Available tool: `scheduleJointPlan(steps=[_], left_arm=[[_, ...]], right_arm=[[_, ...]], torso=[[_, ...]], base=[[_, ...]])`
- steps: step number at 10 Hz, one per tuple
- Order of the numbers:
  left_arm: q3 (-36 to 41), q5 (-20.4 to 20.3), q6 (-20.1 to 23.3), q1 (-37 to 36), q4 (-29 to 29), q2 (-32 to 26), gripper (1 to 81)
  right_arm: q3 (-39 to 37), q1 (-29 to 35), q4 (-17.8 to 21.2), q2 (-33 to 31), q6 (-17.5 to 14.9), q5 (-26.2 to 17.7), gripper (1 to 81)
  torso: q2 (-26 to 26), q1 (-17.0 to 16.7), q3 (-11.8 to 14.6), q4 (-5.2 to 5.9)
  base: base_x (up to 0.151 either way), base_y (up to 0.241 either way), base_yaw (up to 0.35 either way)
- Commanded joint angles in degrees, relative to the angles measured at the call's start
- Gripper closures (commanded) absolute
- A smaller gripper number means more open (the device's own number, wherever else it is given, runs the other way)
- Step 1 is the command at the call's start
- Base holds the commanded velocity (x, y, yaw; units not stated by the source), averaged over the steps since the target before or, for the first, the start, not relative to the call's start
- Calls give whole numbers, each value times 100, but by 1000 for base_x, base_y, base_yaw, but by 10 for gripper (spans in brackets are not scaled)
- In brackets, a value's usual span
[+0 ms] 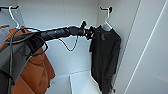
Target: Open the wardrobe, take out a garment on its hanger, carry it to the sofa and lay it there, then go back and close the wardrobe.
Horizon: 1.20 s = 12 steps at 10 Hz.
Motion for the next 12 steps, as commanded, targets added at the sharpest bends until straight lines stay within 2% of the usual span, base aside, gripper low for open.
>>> scheduleJointPlan(steps=[1, 2, 3, 5, 7, 12], left_arm=[[-108, -325, -57, -1209, -406, 9, 10], [-144, -352, -57, -1253, -432, 45, 10], [-152, -387, -66, -1279, -441, 80, 10], [-222, -440, -75, -1323, -450, 142, 10], [-416, -449, -66, -1332, -424, 308, 10], [-451, -941, -22, -1402, -230, 668, 10]], right_arm=[[37, 163, 40, 8, 0, -340, 10], [45, 171, 40, 8, 9, -340, 10], [45, 163, 40, 8, 9, -340, 10], [28, 154, 40, 8, 9, -340, 10], [37, 136, 40, 8, 9, -340, 10], [37, 92, 40, 8, 18, -340, 10]], torso=[[0, 0, 0, -125], [0, 0, 0, -462], [0, 0, 0, -81], [0, 2, 0, -271], [0, 0, 0, -291], [0, 2, 0, -291]], base=[[0, 0, 0], [0, 0, 0], [0, 0, 0], [0, 0, 0], [0, 0, 0], [0, 0, 0]])
